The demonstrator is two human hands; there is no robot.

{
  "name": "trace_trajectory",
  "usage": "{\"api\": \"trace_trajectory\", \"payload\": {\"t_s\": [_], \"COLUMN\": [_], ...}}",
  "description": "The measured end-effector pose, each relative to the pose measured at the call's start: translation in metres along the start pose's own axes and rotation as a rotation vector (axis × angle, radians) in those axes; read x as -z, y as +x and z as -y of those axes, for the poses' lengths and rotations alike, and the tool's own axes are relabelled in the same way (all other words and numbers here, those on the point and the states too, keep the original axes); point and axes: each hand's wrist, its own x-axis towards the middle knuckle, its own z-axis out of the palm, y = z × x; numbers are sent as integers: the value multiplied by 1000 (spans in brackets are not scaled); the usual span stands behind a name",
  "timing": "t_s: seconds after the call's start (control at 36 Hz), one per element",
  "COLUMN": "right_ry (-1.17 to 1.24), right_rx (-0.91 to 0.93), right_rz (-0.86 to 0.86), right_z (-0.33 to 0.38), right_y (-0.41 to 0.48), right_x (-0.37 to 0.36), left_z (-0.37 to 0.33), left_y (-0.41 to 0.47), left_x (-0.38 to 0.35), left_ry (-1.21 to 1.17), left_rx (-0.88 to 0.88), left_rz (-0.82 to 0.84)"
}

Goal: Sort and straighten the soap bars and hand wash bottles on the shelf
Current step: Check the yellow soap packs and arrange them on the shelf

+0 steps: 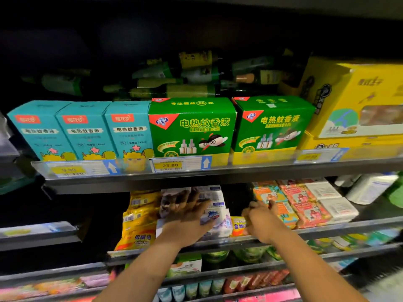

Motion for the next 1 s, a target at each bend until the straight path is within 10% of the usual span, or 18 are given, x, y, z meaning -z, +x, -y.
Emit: {"api": "trace_trajectory", "payload": {"t_s": [0.39, 0.56, 0.72, 1.0], "right_ry": [662, 1341, 1502, 1654], "right_rx": [4, -22, 10, -2], "right_rz": [-573, -337, -102, -38], "right_z": [2, 26, 43, 61], "right_y": [-56, -80, -91, -98], "right_x": [22, 19, 12, 9], "left_z": [5, 2, -8, -18], "left_y": [6, -19, -52, -62], "left_x": [13, 48, 35, 26], "left_ry": [-141, -449, -413, -852], "left_rx": [-8, -156, -529, -331], "left_rz": [121, -10, -68, -67]}}
